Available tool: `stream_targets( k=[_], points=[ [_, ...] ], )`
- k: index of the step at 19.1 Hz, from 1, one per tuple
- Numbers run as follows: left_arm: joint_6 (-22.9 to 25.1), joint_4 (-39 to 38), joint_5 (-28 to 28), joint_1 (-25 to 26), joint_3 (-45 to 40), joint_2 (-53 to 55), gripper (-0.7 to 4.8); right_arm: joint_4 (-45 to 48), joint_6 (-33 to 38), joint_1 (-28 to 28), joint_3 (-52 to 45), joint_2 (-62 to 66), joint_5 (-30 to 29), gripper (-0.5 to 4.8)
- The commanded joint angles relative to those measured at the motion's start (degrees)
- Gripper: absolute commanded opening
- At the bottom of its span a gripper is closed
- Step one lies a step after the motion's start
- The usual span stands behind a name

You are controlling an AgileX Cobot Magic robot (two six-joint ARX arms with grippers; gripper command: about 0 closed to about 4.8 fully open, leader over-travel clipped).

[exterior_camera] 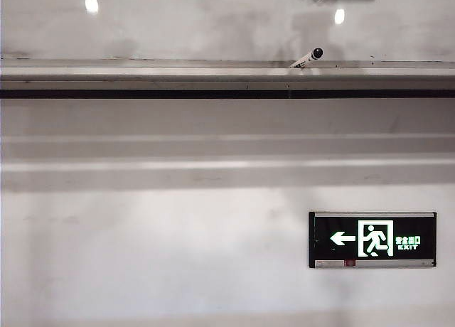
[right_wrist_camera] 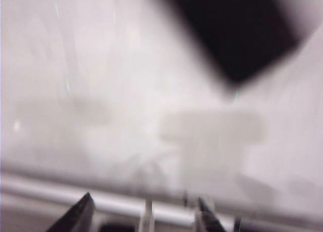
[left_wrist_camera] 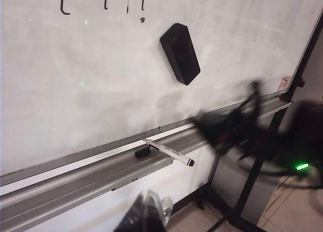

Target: Take a marker from the whiteboard tray, write "Hi!" on the whiteboard, and then put the marker back vertically into the whiteboard tray.

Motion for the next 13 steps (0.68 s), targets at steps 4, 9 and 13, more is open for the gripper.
stream_targets(
  k=[4,9,13],
  points=[
    [0.3,-2.2,0.6,0.0,0.3,-0.3,-0.06,-9.4,-0.8,0.0,0.3,-15.4,3.3,-0.06],
    [6.4,-6.6,4.1,-0.9,0.2,-2.1,-0.06,-19.3,-3.8,0.2,-5.6,-27.7,3.6,-0.06],
    [9.4,-10.4,-2.6,-6.6,-3.0,-5.2,-0.06,-10.2,-3.1,0.2,-22.6,-38.2,3.5,-0.06]
  ],
)
